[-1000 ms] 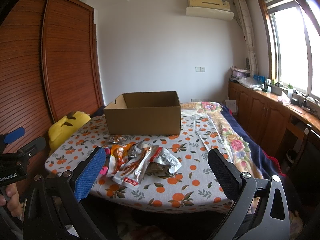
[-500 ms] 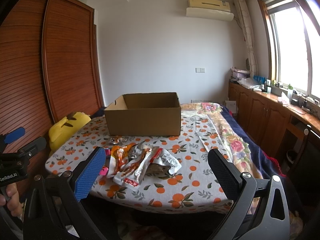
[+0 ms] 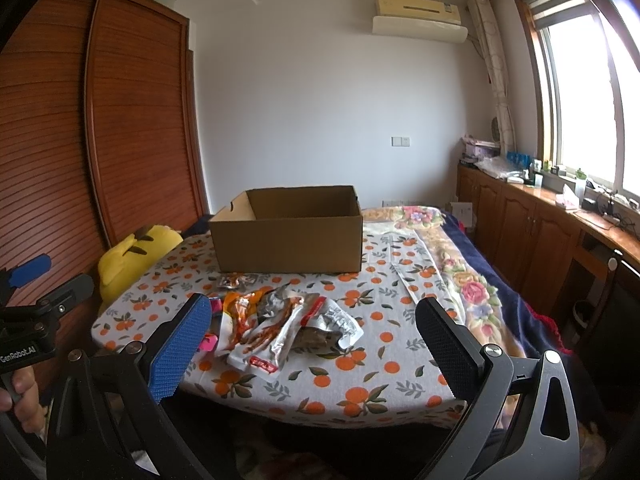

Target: Organize snacks

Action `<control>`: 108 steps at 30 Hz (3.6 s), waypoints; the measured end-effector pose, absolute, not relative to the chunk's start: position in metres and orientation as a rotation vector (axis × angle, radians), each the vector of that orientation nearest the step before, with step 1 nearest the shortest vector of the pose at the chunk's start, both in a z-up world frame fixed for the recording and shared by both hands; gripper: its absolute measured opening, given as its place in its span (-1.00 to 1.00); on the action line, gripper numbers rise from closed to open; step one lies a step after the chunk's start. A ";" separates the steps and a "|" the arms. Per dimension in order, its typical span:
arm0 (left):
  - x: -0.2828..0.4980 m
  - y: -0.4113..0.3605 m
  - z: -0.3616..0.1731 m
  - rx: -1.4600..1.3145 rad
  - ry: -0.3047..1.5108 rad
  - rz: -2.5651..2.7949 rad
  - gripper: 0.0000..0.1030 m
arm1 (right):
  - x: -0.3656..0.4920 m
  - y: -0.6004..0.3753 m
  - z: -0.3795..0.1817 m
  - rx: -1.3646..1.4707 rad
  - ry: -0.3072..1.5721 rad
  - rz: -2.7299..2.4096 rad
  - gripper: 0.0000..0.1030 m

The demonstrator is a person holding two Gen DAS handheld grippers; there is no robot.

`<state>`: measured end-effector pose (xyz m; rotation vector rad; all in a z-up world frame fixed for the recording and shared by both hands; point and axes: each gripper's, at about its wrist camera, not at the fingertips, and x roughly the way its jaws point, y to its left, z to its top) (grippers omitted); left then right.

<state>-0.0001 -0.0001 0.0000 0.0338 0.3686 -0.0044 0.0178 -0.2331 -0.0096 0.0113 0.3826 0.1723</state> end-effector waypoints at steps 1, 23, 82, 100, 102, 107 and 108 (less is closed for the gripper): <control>0.000 0.000 0.000 0.034 0.369 -0.005 0.99 | 0.018 -0.233 -0.009 0.011 0.383 0.172 1.00; 0.021 0.009 -0.023 0.006 0.461 -0.024 1.00 | 0.029 -0.227 -0.025 0.006 0.431 0.194 1.00; 0.207 0.033 -0.155 -0.147 0.830 -0.223 0.37 | 0.229 -0.176 -0.152 0.035 0.878 0.454 0.10; 0.202 0.044 -0.152 -0.164 0.812 -0.198 -0.02 | 0.222 -0.190 -0.135 0.071 0.819 0.507 0.05; 0.199 0.045 -0.150 -0.165 0.807 -0.197 -0.02 | 0.220 -0.189 -0.133 0.078 0.813 0.528 0.05; 0.191 0.045 -0.141 -0.153 0.772 -0.193 -0.02 | 0.215 -0.189 -0.125 0.087 0.793 0.545 0.04; 0.190 0.044 -0.138 -0.151 0.764 -0.194 -0.02 | 0.214 -0.189 -0.123 0.088 0.789 0.548 0.04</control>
